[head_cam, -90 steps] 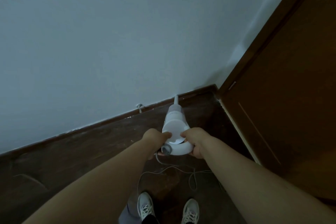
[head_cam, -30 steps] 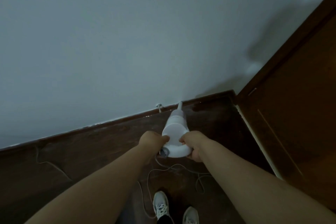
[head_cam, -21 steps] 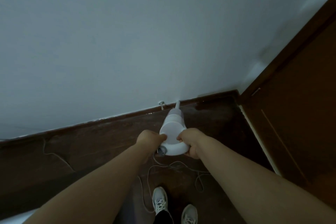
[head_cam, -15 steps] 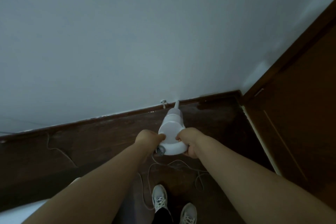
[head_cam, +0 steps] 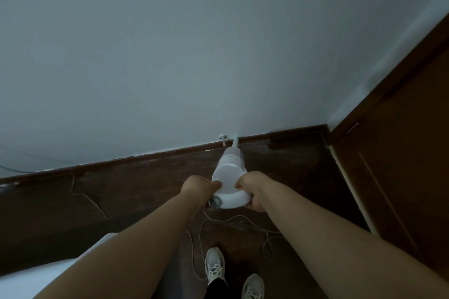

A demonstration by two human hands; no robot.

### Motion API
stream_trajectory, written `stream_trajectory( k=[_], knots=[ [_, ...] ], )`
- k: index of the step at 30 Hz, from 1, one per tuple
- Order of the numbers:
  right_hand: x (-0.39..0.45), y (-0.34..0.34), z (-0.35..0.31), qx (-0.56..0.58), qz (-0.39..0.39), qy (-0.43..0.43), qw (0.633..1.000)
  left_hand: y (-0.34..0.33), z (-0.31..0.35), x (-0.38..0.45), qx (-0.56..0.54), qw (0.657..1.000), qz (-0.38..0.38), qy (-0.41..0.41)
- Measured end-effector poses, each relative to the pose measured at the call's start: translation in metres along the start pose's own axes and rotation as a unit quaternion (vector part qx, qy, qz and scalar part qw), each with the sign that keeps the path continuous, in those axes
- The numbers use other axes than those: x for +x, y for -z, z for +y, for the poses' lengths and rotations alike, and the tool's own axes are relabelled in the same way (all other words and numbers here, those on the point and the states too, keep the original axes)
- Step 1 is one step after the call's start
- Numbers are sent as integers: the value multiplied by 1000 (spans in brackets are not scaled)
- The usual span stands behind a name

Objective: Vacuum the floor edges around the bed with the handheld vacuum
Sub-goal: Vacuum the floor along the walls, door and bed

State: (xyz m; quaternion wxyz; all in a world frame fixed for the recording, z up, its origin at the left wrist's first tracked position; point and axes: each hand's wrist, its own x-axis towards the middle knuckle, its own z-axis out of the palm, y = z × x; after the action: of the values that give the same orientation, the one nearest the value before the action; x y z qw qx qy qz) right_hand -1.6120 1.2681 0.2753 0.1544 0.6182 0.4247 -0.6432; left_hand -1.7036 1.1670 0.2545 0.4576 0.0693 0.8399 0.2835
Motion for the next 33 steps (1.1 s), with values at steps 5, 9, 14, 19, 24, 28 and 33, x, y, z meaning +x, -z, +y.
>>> stream_trajectory(
  k=[5, 9, 14, 19, 24, 28, 33],
  knots=[
    [-2, 6, -2, -3, -1, 2, 1000, -2, 7, -5, 10, 1000, 1, -1],
    [-2, 14, -5, 8, 0, 1, 1000, -6, 14, -4, 11, 1000, 1, -2],
    [0, 34, -5, 32, 12, 0, 999, -20, 30, -4, 6, 1000, -3, 5],
    [0, 64, -3, 53, 37, 5, 998, -42, 55, -5, 57, 998, -32, -17],
    [11, 105, 0, 100, 58, -2, 993, -79, 81, 8, 69, 995, -60, -28],
    [33, 131, 4, 123, 82, -19, 989, -113, 93, 29, 79, 992, -96, -26],
    [71, 146, -5, 149, 105, -32, 983, -140, 108, 73, 92, 989, -117, -23]
  ],
)
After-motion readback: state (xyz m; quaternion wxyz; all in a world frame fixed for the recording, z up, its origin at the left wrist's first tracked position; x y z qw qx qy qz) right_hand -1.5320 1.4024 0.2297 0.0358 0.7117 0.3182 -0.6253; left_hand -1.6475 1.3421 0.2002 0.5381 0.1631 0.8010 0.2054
